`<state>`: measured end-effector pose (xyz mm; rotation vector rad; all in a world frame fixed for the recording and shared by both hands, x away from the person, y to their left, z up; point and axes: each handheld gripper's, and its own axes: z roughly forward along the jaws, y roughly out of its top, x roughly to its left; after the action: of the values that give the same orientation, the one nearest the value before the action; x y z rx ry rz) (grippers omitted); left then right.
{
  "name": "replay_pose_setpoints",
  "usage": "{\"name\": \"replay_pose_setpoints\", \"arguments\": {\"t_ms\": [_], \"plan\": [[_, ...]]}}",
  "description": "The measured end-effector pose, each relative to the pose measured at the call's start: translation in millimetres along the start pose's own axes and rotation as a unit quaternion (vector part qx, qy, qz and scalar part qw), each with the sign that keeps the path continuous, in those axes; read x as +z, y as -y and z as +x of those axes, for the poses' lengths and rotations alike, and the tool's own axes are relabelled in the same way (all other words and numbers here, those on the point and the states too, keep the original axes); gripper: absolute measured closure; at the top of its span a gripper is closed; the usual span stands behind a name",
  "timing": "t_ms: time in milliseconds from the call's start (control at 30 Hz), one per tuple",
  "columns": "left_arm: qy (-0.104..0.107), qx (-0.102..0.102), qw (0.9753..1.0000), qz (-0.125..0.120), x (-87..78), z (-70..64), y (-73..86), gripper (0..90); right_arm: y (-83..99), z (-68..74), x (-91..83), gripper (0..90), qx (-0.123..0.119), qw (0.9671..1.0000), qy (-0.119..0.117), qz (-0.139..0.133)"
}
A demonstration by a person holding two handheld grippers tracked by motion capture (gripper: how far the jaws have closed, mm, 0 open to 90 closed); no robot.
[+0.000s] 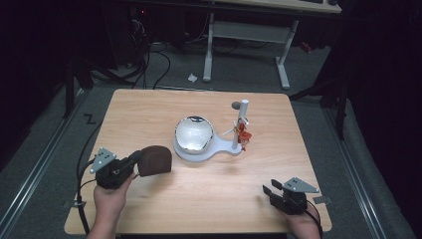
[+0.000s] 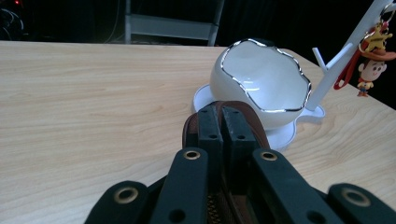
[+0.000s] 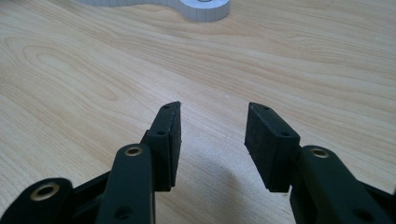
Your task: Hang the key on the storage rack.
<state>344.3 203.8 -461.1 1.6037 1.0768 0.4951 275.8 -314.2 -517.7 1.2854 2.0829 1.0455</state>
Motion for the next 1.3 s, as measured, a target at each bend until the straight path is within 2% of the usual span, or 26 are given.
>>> {"name": "replay_pose_setpoints", "arguments": {"t_ms": [433, 733, 1033, 1300], "plan": [[0.002, 0.016, 0.9998, -0.011, 17.6, -10.8, -36.7, 87.5, -0.2, -2.0, -1.2, 56.4, -0.003, 1.0, -0.001, -0.004], [-0.001, 0.032, 0.9995, -0.004, 42.8, -18.0, -61.4, 87.4, 1.6, -5.0, -2.8, 56.4, 0.003, 1.0, 0.001, -0.006], [-0.007, 0.031, 0.9995, 0.01, 66.7, -17.2, -73.8, 87.4, 2.3, -8.3, -2.5, 56.6, 0.005, 1.0, 0.001, -0.004], [-0.008, 0.036, 0.999, 0.027, 82.8, -19.0, -77.4, 87.4, 3.0, -9.5, -3.6, 56.6, 0.01, 0.9999, 0.0, -0.004]]}}
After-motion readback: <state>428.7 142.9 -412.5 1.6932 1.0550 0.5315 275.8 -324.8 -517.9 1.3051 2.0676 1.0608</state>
